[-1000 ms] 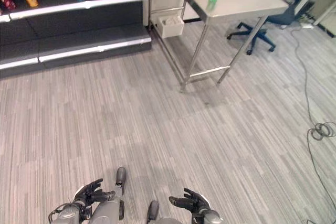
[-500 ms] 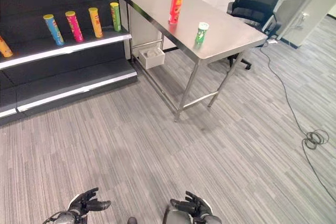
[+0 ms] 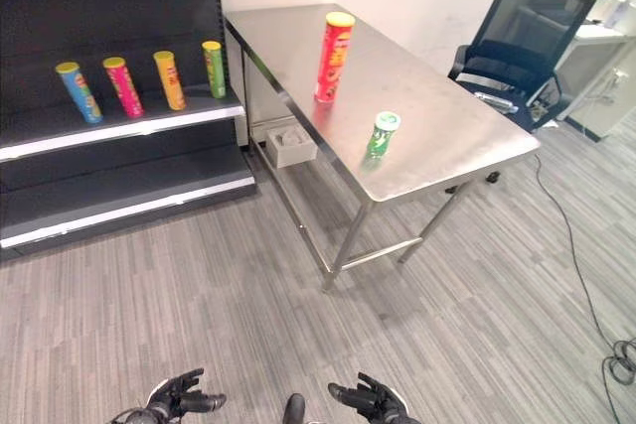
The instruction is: Put the goods on the table back onto the shelves and tidy them up.
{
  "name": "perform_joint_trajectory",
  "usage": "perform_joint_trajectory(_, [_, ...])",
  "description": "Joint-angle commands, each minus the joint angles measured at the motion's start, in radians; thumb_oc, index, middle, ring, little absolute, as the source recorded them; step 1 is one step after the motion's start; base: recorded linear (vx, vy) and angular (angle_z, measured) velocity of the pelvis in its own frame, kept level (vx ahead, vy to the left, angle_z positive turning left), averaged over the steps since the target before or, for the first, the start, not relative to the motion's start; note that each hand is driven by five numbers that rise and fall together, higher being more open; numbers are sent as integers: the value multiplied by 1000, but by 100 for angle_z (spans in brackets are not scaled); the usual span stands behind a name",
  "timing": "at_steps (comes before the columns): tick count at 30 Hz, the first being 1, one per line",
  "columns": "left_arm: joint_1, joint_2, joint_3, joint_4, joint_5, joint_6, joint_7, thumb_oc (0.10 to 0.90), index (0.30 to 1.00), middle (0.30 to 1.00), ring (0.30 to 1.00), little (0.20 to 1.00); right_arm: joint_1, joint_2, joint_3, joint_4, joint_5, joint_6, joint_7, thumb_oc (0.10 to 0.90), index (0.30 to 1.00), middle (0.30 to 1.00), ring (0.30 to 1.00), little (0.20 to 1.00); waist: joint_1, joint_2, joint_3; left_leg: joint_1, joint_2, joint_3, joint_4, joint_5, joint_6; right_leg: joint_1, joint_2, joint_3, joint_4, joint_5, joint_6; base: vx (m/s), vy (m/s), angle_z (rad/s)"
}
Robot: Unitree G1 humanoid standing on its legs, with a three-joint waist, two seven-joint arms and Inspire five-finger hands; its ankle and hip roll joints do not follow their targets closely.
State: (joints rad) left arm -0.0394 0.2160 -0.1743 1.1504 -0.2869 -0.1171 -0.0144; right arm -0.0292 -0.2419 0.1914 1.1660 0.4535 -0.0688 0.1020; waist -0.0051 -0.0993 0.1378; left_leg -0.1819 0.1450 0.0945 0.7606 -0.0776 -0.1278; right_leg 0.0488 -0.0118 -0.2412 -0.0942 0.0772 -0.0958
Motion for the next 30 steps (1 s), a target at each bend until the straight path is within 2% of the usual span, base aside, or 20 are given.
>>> perform_joint_trajectory(1, [-1, 27, -21, -25, -29, -30, 1, 800, 900, 900, 900, 900, 19, -43, 6, -70, 20, -25, 1, 800, 900, 900, 900, 900, 14, 19, 25, 94, 15, 102, -567, 165, 31, 29, -79, -17, 7, -33, 201, 424, 188, -33])
perform_joint_trajectory(2, [2, 24, -25, -21, -21, -30, 4, 800, 900, 900, 900, 900, 21, -40, 18, -76, 10, -27, 1, 800, 900, 900, 900, 900, 33, 33, 25, 91, -2, 71, -694, 206, 29, 49, -70, -4, 7, -49, 205, 354, 209, -14])
perform_joint_trajectory(3, [9, 25, -28, -25, -24, -34, 8, 800, 900, 900, 900, 900, 21, -41, 30, -85, 1, -31, 0, 800, 900, 900, 900, 900, 62, 47, 21, 70, -28, -41, -804, 254, 24, 64, -55, 20, 7, -66, 208, 329, 192, -28])
perform_joint_trajectory(5, [3, 21, -40, -15, -28, -32, 8, 800, 900, 900, 900, 900, 16, -44, 35, -80, -17, -31, 1, 800, 900, 900, 900, 900, 59, 67, 12, 64, -33, -84, -848, 287, -8, 85, -47, 26, 7, -82, 206, 297, 174, -48])
perform_joint_trajectory(8, [-1, 21, -38, 8, -19, -30, 4, 800, 900, 900, 900, 900, 15, -34, 34, -72, -30, -29, 3, 800, 900, 900, 900, 900, 45, 68, -7, 103, -39, -62, -848, 252, 5, 104, -58, 38, 7, -96, 213, 257, 175, -83])
perform_joint_trajectory(10, [-4, 30, -36, 10, -18, -31, 6, 800, 900, 900, 900, 900, 3, -18, 39, -51, -39, -24, -1, 800, 900, 900, 900, 900, 39, 60, -32, 146, -72, -48, -848, 220, 36, 110, -96, 67, 32, -86, 226, 292, 273, -29])
perform_joint_trajectory(13, [-10, 48, -26, 18, -5, -29, 11, 800, 900, 900, 900, 900, -14, -13, 29, -25, -59, -18, -5, 800, 900, 900, 900, 900, 45, 63, -31, 180, -97, -6, -848, 178, 79, 35, -141, 81, 191, -85, 252, 133, 249, -37])
perform_joint_trajectory(14, [-11, 53, -22, 21, -3, -29, 13, 800, 900, 900, 900, 900, -14, -16, 15, -24, -54, -18, -10, 800, 900, 900, 900, 900, 45, 64, -27, 194, -105, 8, -848, 165, 90, -1, -156, 86, 256, -63, 261, 92, 227, -70])
perform_joint_trajectory(16, [-14, 66, -17, 29, 9, -29, 11, 800, 900, 900, 900, 900, -15, -31, -35, -5, -30, -22, -28, 800, 900, 900, 900, 900, 30, 67, -8, 224, -123, 23, -848, 141, 112, -61, -189, 81, 369, 12, 272, 78, 252, -48])
perform_joint_trajectory(17, [-5, 89, -5, 13, 9, -28, 9, 800, 900, 900, 900, 900, -8, -66, -135, -44, 36, -38, -60, 800, 900, 900, 900, 900, 3, 80, 14, 249, -126, 32, -848, 126, 128, -117, -204, 71, 481, 43, 262, 84, 251, -22])
perform_joint_trajectory(19, [-1, 111, 15, 10, 24, -26, 0, 800, 900, 900, 900, 900, 11, -120, -226, -69, 48, -46, -89, 800, 900, 900, 900, 900, -9, 76, 15, 270, -129, 51, -848, 106, 125, -128, -227, 47, 459, 37, 266, 164, 69, -28])
perform_joint_trajectory(20, [5, 123, 39, -1, 37, -24, -4, 800, 900, 900, 900, 900, 50, -238, -381, -160, 23, -63, -165, 800, 900, 900, 900, 900, -22, 59, 6, 288, -129, 61, -848, 84, 107, -98, -237, 23, 241, 51, 285, 207, -112, -22])
perform_joint_trajectory(21, [6, 120, 36, -9, 35, -21, -4, 800, 900, 900, 900, 900, 58, -270, -426, -200, 18, -74, -199, 800, 900, 900, 900, 900, -26, 56, 4, 287, -131, 59, -848, 84, 104, -98, -236, 19, 178, 80, 295, 224, -167, -29])
perform_joint_trajectory(22, [1, 110, 33, 7, 50, -20, 5, 800, 900, 900, 900, 900, 57, -320, -512, -375, 13, -109, -278, 800, 900, 900, 900, 900, -40, 47, -1, 297, -124, 62, -848, 78, 100, -74, -218, 69, 134, 78, 309, 137, -129, -26])
perform_joint_trajectory(23, [14, 94, 42, -36, 50, -20, 10, 800, 900, 900, 900, 900, 90, -350, -596, -601, -70, -132, -337, 800, 900, 900, 900, 900, -42, 38, -23, 290, -115, 72, -848, 85, 95, -45, -201, 88, 74, 67, 307, 167, -139, -21])
perform_joint_trajectory(24, [17, 86, 35, -46, 56, -19, 9, 800, 900, 900, 900, 900, 91, -379, -635, -705, -95, -153, -353, 800, 900, 900, 900, 900, -43, 37, -34, 290, -107, 73, -848, 79, 90, -32, -192, 94, 54, 62, 307, 163, -160, -5])
perform_joint_trajectory(25, [13, 77, 21, -37, 68, -18, 1, 800, 900, 900, 900, 900, 62, -448, -670, -797, -123, -185, -360, 800, 900, 900, 900, 900, -43, 32, -52, 292, -95, 73, -848, 78, 83, -7, -180, 81, 14, 47, 303, 148, -157, -20])
perform_joint_trajectory(26, [18, 69, 11, -43, 67, -17, -3, 800, 900, 900, 900, 900, 32, -462, -656, -905, -96, -229, -329, 800, 900, 900, 900, 900, -39, 30, -61, 292, -85, 74, -848, 82, 77, 1, -172, 71, 7, 33, 300, 73, -156, -11])
perform_joint_trajectory(28, [40, 66, 10, -56, 82, -18, -23, 800, 900, 900, 900, 900, 16, -542, -639, -1159, -15, -262, -171, 800, 900, 900, 900, 900, -40, 24, -71, 290, -70, 83, -848, 90, 65, 6, -163, 61, 7, 19, 295, 31, -102, 1])
perform_joint_trajectory(30, [50, 65, 10, -60, 83, -16, -38, 800, 900, 900, 900, 900, 34, -573, -640, -1203, 15, -256, -120, 800, 900, 900, 900, 900, -42, 24, -74, 290, -66, 83, -848, 91, 61, 7, -159, 59, 7, 16, 293, 24, -46, 5])
